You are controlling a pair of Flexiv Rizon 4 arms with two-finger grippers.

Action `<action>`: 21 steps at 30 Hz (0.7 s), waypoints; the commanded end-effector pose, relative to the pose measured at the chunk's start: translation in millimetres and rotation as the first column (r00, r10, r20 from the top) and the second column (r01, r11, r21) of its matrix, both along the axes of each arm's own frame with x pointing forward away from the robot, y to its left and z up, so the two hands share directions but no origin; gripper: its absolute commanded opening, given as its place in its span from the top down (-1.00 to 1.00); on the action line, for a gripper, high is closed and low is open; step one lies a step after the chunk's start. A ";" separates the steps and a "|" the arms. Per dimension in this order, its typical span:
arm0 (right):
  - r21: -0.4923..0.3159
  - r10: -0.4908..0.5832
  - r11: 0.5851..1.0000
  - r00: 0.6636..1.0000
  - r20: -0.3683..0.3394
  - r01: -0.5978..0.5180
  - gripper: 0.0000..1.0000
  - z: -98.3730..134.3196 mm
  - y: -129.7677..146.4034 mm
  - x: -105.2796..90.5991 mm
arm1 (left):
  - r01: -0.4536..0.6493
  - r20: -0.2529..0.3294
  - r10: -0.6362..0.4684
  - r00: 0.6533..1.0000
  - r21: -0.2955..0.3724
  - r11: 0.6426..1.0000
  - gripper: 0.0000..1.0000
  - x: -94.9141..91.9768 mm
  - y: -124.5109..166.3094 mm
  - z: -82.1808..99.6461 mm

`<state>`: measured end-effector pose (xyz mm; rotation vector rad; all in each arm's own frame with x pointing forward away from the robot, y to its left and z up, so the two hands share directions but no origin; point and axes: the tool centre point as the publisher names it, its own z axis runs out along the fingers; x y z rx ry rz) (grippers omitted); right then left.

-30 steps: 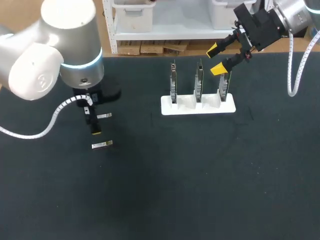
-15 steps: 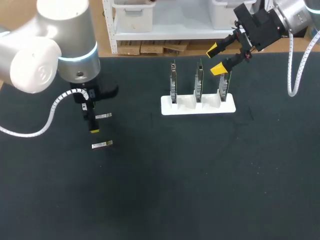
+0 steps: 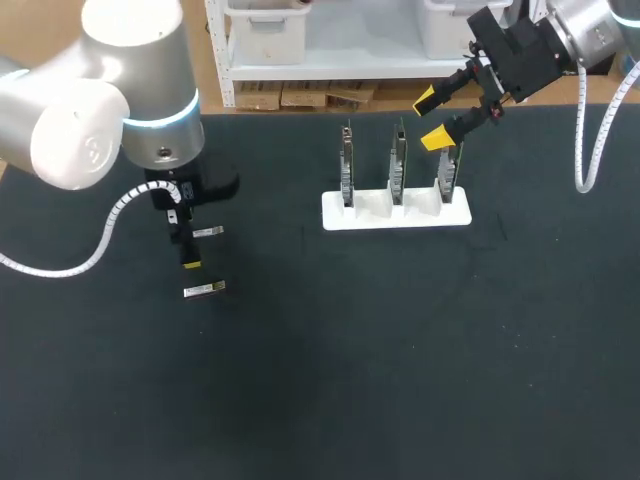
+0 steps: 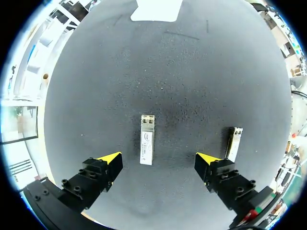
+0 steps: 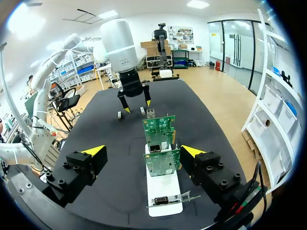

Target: Pick up the optical module with the left hand, and insert it into the network port with the right hand.

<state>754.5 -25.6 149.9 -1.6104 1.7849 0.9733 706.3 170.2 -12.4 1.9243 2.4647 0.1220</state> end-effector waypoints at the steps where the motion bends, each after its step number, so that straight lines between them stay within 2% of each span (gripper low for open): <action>1: -0.001 -0.003 1.000 1.000 0.001 0.003 -1.00 0.5 0.2 -1.3 | 0.003 -0.003 -0.003 1.000 0.001 1.000 -1.00 3.4 1.0 -0.3; 13: -0.001 -0.003 1.000 1.000 0.001 0.003 -1.00 0.5 0.2 -1.3 | 0.001 0.000 -0.001 1.000 -0.005 1.000 -1.00 6.6 3.4 0.0; 21: -0.001 -0.003 1.000 1.000 0.001 0.003 -1.00 0.5 0.2 -1.3 | 0.007 -0.007 -0.008 1.000 -0.036 0.999 -1.00 10.2 0.9 1.3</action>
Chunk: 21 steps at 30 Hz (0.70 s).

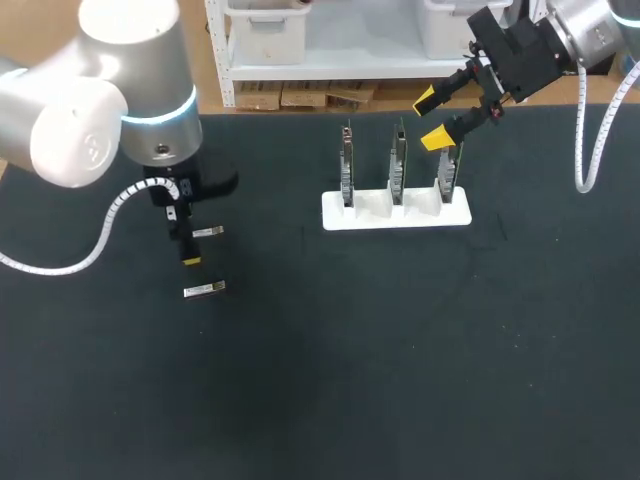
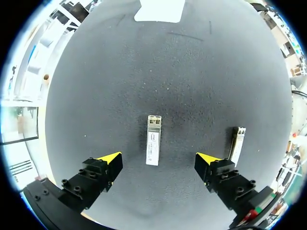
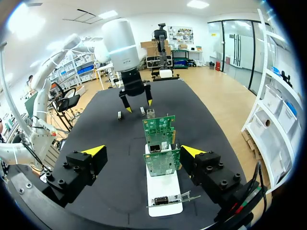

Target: Pick up the optical module with the left hand, and insert it into the network port with the right hand.

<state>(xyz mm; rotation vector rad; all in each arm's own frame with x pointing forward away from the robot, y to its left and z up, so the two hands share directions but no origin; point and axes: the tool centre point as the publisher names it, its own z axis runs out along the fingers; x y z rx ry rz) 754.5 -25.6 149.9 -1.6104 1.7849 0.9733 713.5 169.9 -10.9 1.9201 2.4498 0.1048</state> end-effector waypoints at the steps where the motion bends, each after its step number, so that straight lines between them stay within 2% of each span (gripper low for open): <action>1: -0.001 -0.003 1.000 1.000 0.001 0.003 -1.00 0.5 0.2 -1.3 | 0.003 -0.017 -0.003 1.000 -0.023 1.000 -1.00 3.5 1.1 -0.3; 21: -0.001 -0.003 1.000 1.000 0.001 0.003 -1.00 0.5 0.2 -1.3 | -0.002 -0.043 0.000 0.999 -0.038 0.999 -1.00 3.2 -4.4 -2.1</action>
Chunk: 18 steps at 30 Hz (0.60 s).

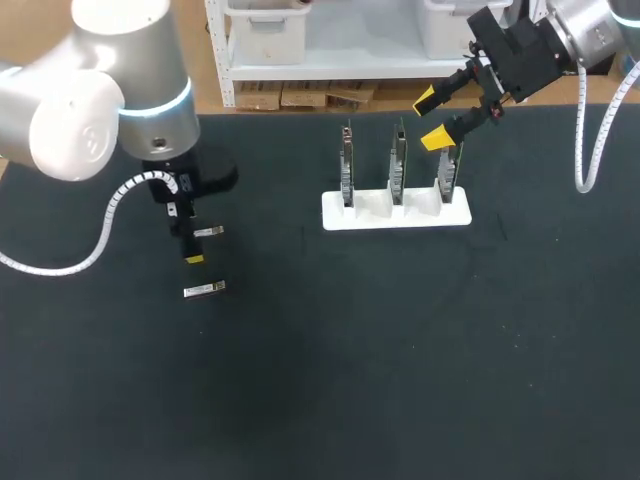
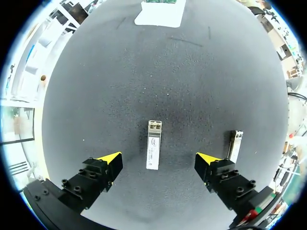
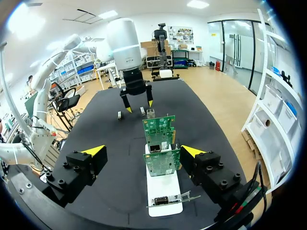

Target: Pick up the optical module with the left hand, and insert it into the network port with the right hand.

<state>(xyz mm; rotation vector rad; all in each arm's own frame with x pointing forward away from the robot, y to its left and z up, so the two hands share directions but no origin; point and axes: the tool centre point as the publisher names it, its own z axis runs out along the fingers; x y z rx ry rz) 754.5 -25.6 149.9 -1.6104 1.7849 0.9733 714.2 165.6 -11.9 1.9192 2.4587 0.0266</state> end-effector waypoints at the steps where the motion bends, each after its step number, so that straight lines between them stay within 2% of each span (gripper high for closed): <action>1: -0.001 -0.003 1.000 1.000 0.001 0.003 -1.00 0.5 0.2 -1.3 | 0.002 -0.009 -0.002 1.000 -0.001 1.000 -1.00 2.5 -0.3 -1.3; 18: -0.001 -0.003 1.000 1.000 0.001 0.003 -1.00 0.5 0.2 -1.3 | -0.005 -0.021 0.005 1.000 -0.024 1.000 -1.00 3.3 1.2 -6.5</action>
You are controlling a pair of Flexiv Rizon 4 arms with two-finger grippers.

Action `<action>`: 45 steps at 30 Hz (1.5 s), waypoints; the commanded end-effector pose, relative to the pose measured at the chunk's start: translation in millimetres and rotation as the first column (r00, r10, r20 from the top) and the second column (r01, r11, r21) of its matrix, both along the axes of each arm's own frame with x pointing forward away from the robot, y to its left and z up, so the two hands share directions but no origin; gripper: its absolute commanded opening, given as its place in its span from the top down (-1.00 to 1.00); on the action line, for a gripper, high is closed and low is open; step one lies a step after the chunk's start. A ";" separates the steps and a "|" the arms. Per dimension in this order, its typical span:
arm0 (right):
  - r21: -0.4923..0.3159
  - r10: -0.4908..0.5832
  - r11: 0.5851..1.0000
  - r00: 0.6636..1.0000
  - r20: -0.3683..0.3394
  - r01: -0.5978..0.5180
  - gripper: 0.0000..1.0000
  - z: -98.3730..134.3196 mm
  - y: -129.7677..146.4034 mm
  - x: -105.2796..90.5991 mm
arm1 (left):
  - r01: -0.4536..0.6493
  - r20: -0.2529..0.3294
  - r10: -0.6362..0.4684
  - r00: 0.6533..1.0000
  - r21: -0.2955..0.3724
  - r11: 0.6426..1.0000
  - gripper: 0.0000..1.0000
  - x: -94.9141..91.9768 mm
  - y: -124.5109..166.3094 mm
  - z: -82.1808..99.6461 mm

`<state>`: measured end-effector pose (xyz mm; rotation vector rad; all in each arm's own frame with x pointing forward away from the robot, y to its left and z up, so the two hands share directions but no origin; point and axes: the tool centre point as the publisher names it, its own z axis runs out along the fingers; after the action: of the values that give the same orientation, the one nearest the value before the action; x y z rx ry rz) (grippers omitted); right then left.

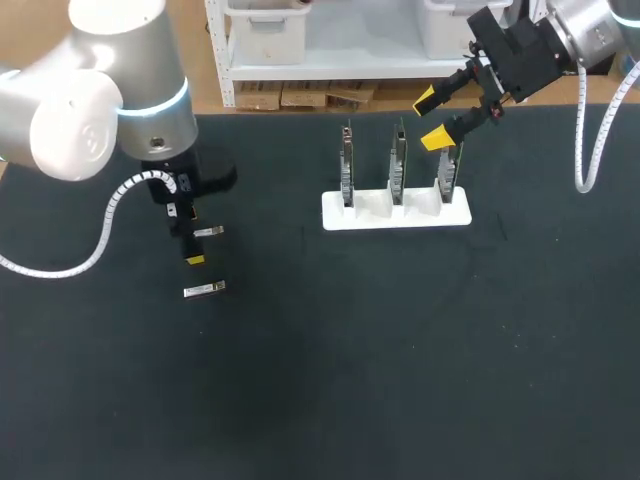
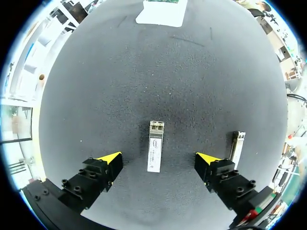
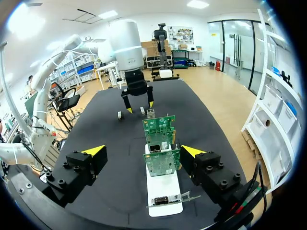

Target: Pick up the optical module with the left hand, and insert it into the network port with the right hand.

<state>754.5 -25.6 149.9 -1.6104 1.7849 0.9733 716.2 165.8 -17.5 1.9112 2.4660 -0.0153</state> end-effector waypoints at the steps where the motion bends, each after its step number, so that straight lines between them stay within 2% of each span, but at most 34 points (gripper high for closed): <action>1: -0.001 -0.003 1.000 1.000 0.001 0.003 -1.00 0.5 0.2 -1.3 | 0.002 -0.004 -0.002 1.000 -0.004 1.000 -1.00 1.3 1.1 -1.1; 24: -0.001 -0.003 1.000 1.000 0.001 0.003 -1.00 0.5 0.2 -1.3 | 0.002 -0.009 -0.002 1.000 -0.008 1.000 -1.00 1.8 0.3 -3.0; 25: -0.001 -0.003 1.000 1.000 0.001 0.003 -1.00 0.5 0.2 -1.3 | 0.001 -0.006 -0.001 1.000 -0.009 1.000 -0.62 1.6 0.2 -3.2; 26: -0.001 -0.003 1.000 1.000 0.001 0.003 -1.00 0.5 0.2 -1.3 | 0.001 -0.005 -0.001 1.000 -0.010 1.000 -0.03 1.5 0.1 -3.4; 29: -0.001 -0.003 1.000 1.000 0.001 0.003 -1.00 0.5 0.2 -1.3 | -0.001 -0.004 0.001 1.000 -0.013 1.000 0.40 0.7 1.2 -4.3; 31: -0.001 -0.003 1.000 1.000 0.001 0.003 -1.00 0.5 0.2 -1.3 | -0.005 -0.002 0.005 1.000 -0.015 1.000 1.00 0.0 2.2 -4.6; 45: -0.001 -0.003 1.000 1.000 0.001 0.003 -1.00 0.5 0.2 -1.3 | -0.003 0.002 0.003 1.000 -0.027 1.000 1.00 -0.9 4.3 -6.7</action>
<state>754.5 -25.6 149.9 -1.6104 1.7849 0.9733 716.5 167.4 -20.6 1.8969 2.4629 -0.0401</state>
